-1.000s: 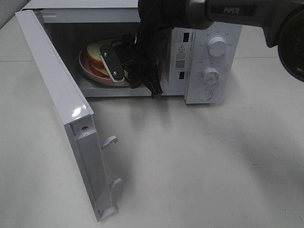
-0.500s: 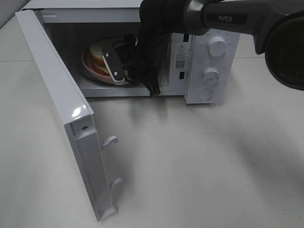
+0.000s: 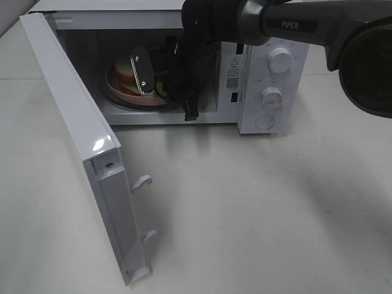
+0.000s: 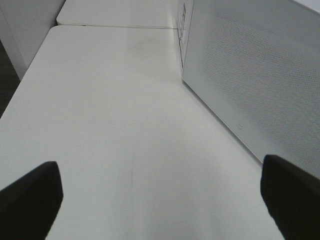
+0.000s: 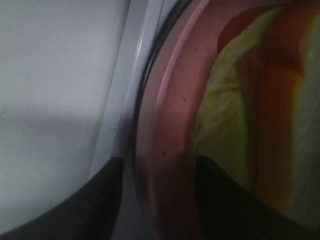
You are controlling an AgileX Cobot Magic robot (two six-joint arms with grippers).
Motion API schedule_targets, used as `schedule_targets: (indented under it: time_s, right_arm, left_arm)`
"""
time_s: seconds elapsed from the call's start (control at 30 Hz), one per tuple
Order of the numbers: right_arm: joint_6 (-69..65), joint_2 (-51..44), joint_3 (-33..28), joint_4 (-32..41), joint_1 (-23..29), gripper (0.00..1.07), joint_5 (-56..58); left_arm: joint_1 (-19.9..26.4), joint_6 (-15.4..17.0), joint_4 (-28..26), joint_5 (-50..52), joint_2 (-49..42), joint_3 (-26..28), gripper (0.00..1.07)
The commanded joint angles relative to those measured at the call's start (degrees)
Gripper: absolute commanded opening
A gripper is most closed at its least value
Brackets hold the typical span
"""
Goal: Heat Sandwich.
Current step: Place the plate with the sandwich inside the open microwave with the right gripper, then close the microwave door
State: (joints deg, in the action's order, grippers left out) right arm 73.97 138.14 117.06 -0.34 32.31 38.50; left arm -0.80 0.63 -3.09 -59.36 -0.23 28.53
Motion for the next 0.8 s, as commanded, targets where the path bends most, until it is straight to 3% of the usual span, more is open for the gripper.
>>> schedule_targets:
  time_s: [0.03, 0.17, 0.57, 0.8]
  right_arm:
    - [-2.01, 0.11, 0.34, -0.57, -0.34, 0.69, -0.4]
    - [-4.47, 0.06, 0.29, -0.46, -0.34, 0.8, -0.11]
    - [-5.27, -1.95, -0.23, -0.46, -0.34, 0.76, -0.11]
    - [-5.21, -7.22, -10.26, -0.63, -0.17, 0.76, -5.33]
  left_arm:
    - [0.17, -0.06, -0.11, 0.11, -1.66, -0.11, 1.01]
    - [0.17, -0.06, -0.11, 0.11, -1.66, -0.11, 1.01]
    - [0.17, -0.06, -0.11, 0.11, -1.66, -0.11, 1.01]
    - [0.17, -0.06, -0.11, 0.11, -1.66, -0.11, 1.01]
